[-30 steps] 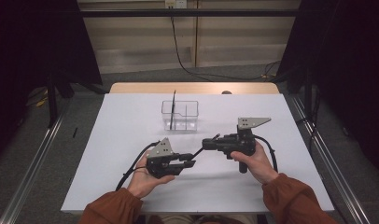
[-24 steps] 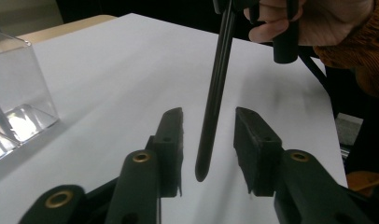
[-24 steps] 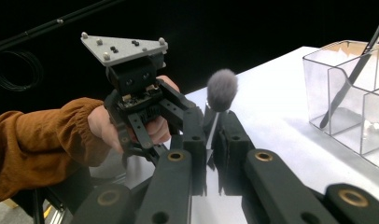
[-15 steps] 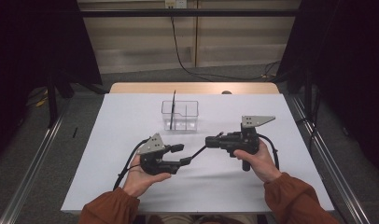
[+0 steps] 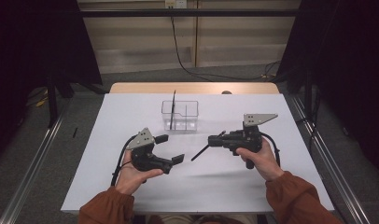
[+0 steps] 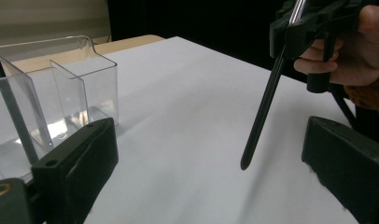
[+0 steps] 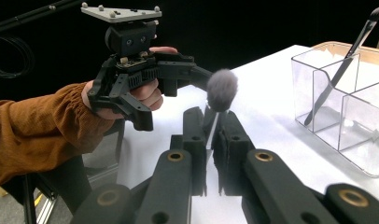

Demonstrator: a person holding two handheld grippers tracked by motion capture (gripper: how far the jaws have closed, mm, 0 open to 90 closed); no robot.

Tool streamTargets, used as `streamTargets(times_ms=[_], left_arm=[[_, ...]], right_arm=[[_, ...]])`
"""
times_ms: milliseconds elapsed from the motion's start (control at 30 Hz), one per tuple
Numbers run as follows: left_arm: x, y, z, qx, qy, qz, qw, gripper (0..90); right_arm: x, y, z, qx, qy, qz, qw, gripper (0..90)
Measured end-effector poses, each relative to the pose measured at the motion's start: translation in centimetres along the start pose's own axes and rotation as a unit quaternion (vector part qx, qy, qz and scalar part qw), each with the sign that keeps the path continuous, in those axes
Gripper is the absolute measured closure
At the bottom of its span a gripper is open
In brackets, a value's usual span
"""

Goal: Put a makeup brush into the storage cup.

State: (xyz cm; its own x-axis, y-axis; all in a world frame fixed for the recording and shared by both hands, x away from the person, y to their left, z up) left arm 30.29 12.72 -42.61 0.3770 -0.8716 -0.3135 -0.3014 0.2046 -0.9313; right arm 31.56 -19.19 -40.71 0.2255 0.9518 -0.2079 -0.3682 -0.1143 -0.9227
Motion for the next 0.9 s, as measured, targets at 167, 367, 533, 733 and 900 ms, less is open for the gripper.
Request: streamTargets(times_ms=[167,367,533,733,900], left_arm=[[0.1,-0.1,-0.1,0.013,-0.003,0.009,0.9999,1.7],[0.3,-0.4,-0.1,0.013,-0.002,0.018,0.9997,1.7],[0.6,-0.7,-0.3,0.023,0.001,0.02,0.9995,1.7],[1.0,-0.8,-0.6,0.027,0.006,0.025,0.9993,1.7],[1.5,-0.8,-1.0,0.03,0.014,0.026,0.9991,1.8]], right_arm=[[-0.2,-0.4,-0.1,0.004,-0.001,0.024,0.9997,83.5],[-0.7,-1.4,0.2,-0.001,0.002,0.05,0.9987,83.5],[-0.3,-2.5,0.6,-0.021,-0.014,0.084,0.9961,83.5],[0.6,-3.0,0.8,-0.029,-0.019,0.125,0.9915,83.5],[1.2,-3.5,0.7,-0.031,-0.019,0.144,0.9889,83.5]])
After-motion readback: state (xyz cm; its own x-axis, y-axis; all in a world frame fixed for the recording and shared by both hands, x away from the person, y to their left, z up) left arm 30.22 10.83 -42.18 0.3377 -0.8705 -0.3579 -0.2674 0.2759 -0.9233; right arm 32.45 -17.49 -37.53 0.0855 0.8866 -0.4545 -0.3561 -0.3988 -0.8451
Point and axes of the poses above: each handheld gripper's, and its own axes: x roughly forward along the jaws, y roughly out of its underside, z roughly to its left, the point moved 1 cm from there along x, roughly forward along the jaws
